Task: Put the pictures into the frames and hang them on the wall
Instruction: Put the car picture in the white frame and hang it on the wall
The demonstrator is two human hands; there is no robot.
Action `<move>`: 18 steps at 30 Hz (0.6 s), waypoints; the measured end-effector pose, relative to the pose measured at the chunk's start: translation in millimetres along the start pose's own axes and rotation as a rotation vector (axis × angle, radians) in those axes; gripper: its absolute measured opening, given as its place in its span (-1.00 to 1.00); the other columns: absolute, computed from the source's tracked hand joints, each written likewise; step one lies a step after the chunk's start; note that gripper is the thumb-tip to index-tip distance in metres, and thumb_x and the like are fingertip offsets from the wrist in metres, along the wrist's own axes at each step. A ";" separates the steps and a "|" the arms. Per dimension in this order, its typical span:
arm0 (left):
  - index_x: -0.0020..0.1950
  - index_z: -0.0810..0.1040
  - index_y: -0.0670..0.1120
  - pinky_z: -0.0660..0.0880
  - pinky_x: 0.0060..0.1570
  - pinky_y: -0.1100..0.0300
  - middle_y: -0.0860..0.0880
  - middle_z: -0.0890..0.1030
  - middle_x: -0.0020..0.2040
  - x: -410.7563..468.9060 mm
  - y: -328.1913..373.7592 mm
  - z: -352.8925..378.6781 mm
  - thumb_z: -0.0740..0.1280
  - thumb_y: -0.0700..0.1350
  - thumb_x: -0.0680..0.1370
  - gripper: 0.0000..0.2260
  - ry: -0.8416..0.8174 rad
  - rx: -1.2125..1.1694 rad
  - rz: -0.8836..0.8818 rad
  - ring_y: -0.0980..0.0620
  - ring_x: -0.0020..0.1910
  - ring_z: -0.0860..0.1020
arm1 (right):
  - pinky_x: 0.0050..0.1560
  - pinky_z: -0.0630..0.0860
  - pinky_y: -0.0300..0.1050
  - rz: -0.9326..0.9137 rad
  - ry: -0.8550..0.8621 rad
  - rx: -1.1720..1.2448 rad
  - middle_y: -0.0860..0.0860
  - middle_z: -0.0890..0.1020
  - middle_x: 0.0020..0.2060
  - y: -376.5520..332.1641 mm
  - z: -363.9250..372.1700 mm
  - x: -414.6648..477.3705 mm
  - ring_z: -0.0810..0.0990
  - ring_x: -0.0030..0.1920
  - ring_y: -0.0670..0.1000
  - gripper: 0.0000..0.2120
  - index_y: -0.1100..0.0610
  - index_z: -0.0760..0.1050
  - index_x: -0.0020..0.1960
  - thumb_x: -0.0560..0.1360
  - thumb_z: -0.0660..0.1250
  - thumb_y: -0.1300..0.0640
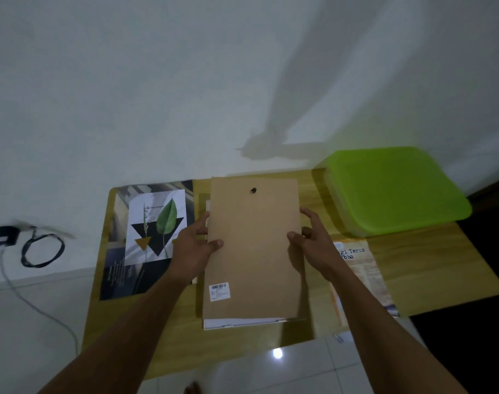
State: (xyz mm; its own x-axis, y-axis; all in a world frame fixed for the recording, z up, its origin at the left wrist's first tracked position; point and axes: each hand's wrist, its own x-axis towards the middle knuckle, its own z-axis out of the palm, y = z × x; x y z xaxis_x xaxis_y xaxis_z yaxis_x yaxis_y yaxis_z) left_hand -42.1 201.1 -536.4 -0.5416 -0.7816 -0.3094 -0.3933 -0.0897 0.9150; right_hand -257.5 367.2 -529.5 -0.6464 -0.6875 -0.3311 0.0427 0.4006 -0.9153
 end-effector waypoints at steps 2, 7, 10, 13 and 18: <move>0.47 0.33 0.13 0.59 0.05 -0.04 0.03 0.61 0.09 -2.2 16.9 -3.1 0.48 -0.21 0.46 -0.35 -0.003 0.026 0.033 0.00 0.04 0.61 | 0.01 0.56 -0.02 -0.014 -0.001 -0.008 0.09 0.64 -0.11 -9.0 -8.6 -3.2 0.63 -0.11 0.03 -0.38 -0.14 0.26 0.47 0.54 0.36 0.30; 0.43 0.39 0.13 0.59 0.04 -0.07 0.01 0.62 0.02 -4.7 61.5 14.4 0.52 -0.15 0.41 -0.36 -0.017 0.078 0.090 0.00 0.00 0.61 | -0.14 0.54 -0.13 -0.038 0.006 -0.058 0.11 0.57 -0.15 -35.2 -52.7 -9.7 0.59 -0.18 0.00 -0.30 -0.08 0.19 0.54 0.52 0.39 0.29; 0.41 0.41 0.14 0.58 0.04 -0.12 0.04 0.63 -0.05 0.0 85.0 42.5 0.55 -0.14 0.37 -0.34 -0.026 0.097 0.107 -0.01 -0.02 0.62 | -0.29 0.48 -0.34 -0.063 0.006 -0.110 0.00 0.56 -0.18 -49.0 -92.4 -8.8 0.56 -0.24 -0.11 -0.28 -0.12 0.10 0.50 0.53 0.38 0.30; 0.36 0.44 0.19 0.58 0.05 -0.12 0.06 0.61 -0.11 3.9 108.7 83.8 0.54 -0.17 0.37 -0.37 -0.037 0.107 0.121 -0.02 -0.05 0.62 | -0.31 0.49 -0.26 -0.029 0.047 -0.148 0.12 0.56 -0.11 -51.3 -138.6 4.0 0.58 -0.22 -0.01 -0.35 0.00 0.28 0.49 0.49 0.43 0.28; 0.38 0.46 0.13 0.59 0.04 -0.09 0.04 0.61 -0.15 13.7 136.3 168.9 0.53 -0.21 0.33 -0.34 -0.045 0.068 0.072 -0.04 -0.06 0.63 | -0.31 0.49 -0.14 0.013 0.099 -0.172 0.11 0.53 -0.18 -46.0 -221.1 32.8 0.55 -0.28 0.04 -0.46 0.15 0.40 0.36 0.43 0.48 0.31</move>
State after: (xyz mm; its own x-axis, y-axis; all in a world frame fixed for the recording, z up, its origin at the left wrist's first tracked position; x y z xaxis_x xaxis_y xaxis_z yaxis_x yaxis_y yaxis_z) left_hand -228.6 282.4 -459.6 -0.6026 -0.7556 -0.2567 -0.4012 0.0089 0.9159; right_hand -449.0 460.2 -447.5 -0.7186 -0.6220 -0.3109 -0.0734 0.5125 -0.8555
